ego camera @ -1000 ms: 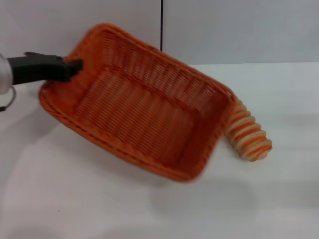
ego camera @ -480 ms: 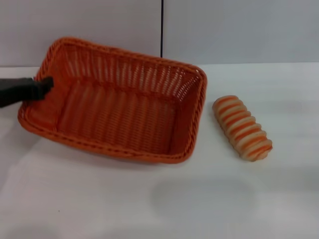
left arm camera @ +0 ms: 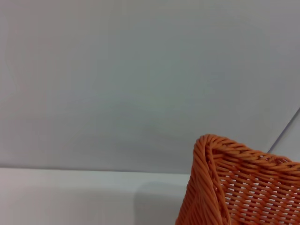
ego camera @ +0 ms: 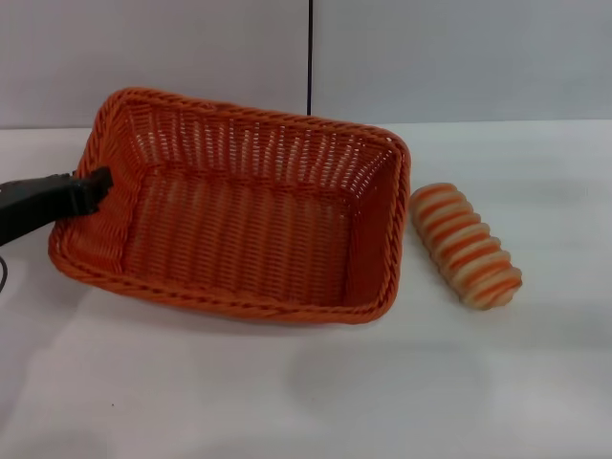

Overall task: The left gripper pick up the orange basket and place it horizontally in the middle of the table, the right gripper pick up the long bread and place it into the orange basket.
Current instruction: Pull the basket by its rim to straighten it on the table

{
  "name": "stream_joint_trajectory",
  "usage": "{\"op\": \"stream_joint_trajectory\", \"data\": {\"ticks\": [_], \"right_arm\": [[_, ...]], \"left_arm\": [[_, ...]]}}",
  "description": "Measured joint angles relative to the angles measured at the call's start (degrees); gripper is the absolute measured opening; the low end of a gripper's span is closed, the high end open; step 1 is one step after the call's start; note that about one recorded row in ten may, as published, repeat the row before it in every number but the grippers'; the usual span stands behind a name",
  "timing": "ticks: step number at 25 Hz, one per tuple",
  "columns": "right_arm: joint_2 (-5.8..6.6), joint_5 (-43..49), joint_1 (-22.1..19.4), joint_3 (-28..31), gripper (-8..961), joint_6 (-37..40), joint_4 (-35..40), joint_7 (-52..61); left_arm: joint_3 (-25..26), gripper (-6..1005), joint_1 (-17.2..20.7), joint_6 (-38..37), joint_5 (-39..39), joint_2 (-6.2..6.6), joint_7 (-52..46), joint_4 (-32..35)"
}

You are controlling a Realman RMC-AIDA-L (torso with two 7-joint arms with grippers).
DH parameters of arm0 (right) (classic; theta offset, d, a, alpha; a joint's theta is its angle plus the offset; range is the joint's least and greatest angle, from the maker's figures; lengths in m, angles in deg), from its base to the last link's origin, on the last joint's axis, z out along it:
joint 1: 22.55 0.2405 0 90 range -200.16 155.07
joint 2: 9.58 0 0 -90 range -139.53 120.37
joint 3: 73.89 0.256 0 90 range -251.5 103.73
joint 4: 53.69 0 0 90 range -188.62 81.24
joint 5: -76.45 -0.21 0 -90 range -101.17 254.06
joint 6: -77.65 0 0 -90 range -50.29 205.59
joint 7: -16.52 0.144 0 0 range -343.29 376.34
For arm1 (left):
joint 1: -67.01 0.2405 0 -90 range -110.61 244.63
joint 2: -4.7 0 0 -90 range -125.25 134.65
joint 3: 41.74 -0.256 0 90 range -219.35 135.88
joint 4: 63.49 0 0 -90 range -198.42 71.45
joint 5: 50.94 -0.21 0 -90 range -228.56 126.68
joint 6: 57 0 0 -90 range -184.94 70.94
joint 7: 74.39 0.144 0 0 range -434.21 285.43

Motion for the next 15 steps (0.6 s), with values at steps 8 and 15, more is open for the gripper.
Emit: {"op": "stream_joint_trajectory", "data": {"ticks": [8,15], "right_arm": [[-0.03,0.0,0.2,-0.3,583,0.0,0.0,0.1],[-0.09,0.0,0.3,-0.8,580,0.4,-0.1,0.1]], "left_arm": [[-2.7,171,3.3,2.0,-0.4,0.02,-0.9,1.3],[-3.1,171,5.8,4.5,-0.1,0.16,-0.4,1.9]]}}
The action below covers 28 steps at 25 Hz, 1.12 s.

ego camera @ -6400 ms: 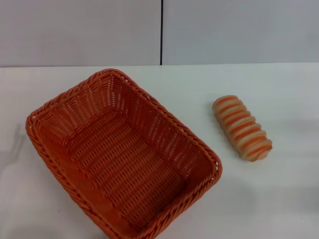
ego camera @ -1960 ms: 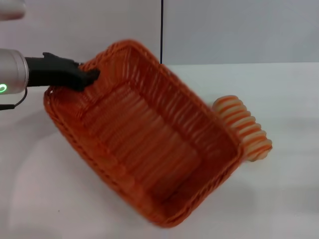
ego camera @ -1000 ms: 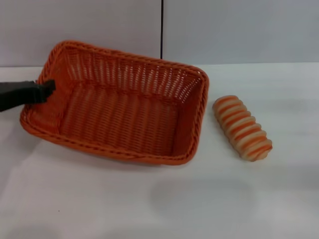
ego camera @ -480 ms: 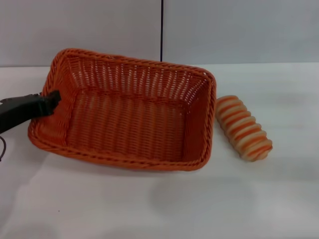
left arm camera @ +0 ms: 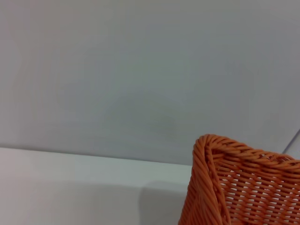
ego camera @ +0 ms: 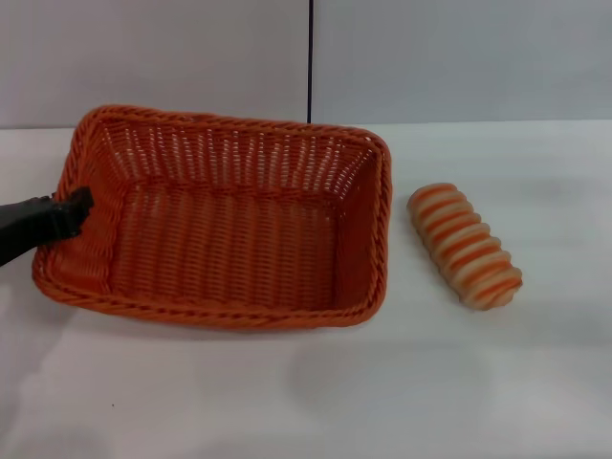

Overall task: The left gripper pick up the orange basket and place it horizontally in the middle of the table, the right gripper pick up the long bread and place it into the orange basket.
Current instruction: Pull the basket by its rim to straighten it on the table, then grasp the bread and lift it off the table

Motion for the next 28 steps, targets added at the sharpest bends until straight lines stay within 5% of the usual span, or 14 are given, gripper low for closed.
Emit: {"op": "stream_joint_trajectory", "data": {"ticks": [10,18,23,28], "right_arm": [[-0.10,0.0,0.0,-0.4,576,0.3,-0.1,0.0],[-0.08,0.0,-1.1,-5.7,573,1.3,2.4,1.7],[0.16,4.9,-5.1,-12.6,570,-6.2,16.5,22.3],[0.63,24.6,-7.5,-12.5,568,-14.2,35.7,52.9]], "left_arm": [[1.0,185,0.1,-1.9,0.8,0.16,0.0,0.0],[6.0,374,-0.4,-2.5,5.9,0.14,4.5,-1.5],[12.4,536,-3.4,-2.6,18.2,0.13,16.3,-8.0],[18.6,705,-8.1,-4.8,35.3,0.10,34.3,-19.4]]}}
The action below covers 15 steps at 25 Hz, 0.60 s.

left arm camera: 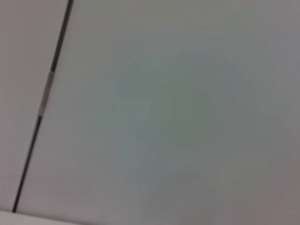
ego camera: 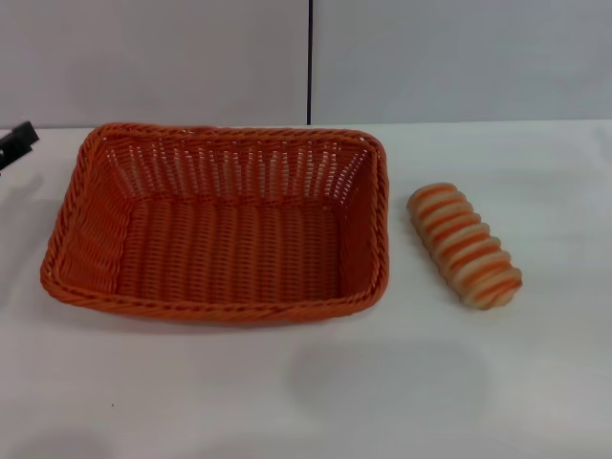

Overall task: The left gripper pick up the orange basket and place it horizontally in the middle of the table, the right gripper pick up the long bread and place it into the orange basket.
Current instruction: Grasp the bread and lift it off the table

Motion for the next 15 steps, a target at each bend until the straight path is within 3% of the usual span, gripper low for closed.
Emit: {"op": "stream_joint_trajectory", "data": {"ticks": [1,2,3,4,5,7,8,9,10,15], "right_arm": [[0.46,10.9,0.1,0.6,568,-0.4,7.5,13.4],[0.46,10.9,0.1,0.6,568,-0.4,7.5,13.4],[0.68,15.3,0.3,0.7,567,-0.1,10.3,18.5],[1.31,25.8,1.6,1.0,567,1.9,16.0,29.0],[1.31,25.8,1.6,1.0,566,1.9,16.0,29.0],[2.14,34.8,3.5,1.0,566,5.0,19.7,36.7],[2.71,38.6,4.8,1.0,565,6.5,21.2,39.7],[4.17,47.7,7.9,1.1,565,11.3,22.6,45.7],[4.68,50.6,9.2,1.0,564,13.0,22.8,47.2],[6.20,62.1,15.0,-0.6,562,19.3,22.1,52.0]], "left_arm": [[1.8,721,-1.3,-1.5,2.9,-0.01,3.7,-2.9],[4.4,738,-3.2,-3.9,5.7,-0.01,7.0,-6.8],[7.5,754,-5.4,-7.8,9.3,-0.01,11.8,-11.5],[11.4,754,-7.9,-12.2,12.2,0.00,16.3,-16.7],[14.3,754,-9.4,-15.4,13.5,0.00,19.7,-20.3],[22.7,754,-13.2,-25.2,16.0,0.00,29.4,-29.9],[28.8,754,-15.7,-32.4,16.9,0.04,37.3,-36.6],[31.1,754,-16.3,-35.2,17.0,0.05,40.6,-39.1],[34.6,754,-17.2,-39.5,17.1,0.11,45.8,-42.6],[38.8,754,-17.6,-48.1,17.3,0.01,58.7,-49.1]]}}
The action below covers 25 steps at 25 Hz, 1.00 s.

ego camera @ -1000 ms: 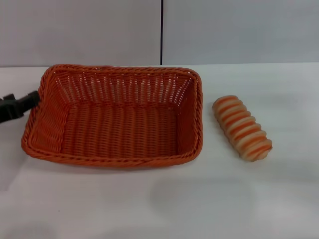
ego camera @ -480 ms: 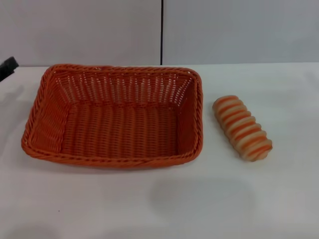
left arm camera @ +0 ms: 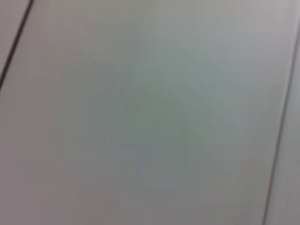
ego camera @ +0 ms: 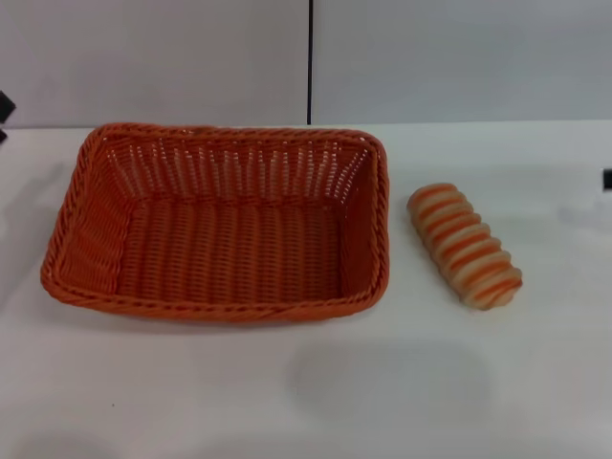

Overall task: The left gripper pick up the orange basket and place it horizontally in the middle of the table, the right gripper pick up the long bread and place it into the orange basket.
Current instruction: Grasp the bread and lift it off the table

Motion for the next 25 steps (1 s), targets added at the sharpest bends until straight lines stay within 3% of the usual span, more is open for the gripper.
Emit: {"op": "stream_joint_trajectory", "data": {"ticks": [5,9,15,19,25], "right_arm": [[-1.16,4.0,3.9,-5.6,560,0.5,-2.5,1.3],[-1.84,4.4,6.7,-10.3,558,-3.9,-9.6,1.6],[-2.01,4.3,8.6,-11.9,556,-7.3,-15.0,1.3],[-3.47,4.3,9.2,-12.0,554,-10.4,-17.0,0.3],[-4.46,4.2,9.4,-12.1,552,-13.0,-18.9,-0.1]], "left_arm": [[0.2,753,0.1,-2.8,0.2,-0.05,5.9,-4.6],[0.7,753,0.1,-3.2,0.3,-0.04,6.7,-6.2],[1.2,753,0.6,-4.0,0.3,0.09,6.8,-6.4],[1.5,753,0.7,-4.1,0.3,0.11,6.8,-6.5],[1.6,753,0.6,-4.1,0.3,0.13,6.8,-6.6]]}}
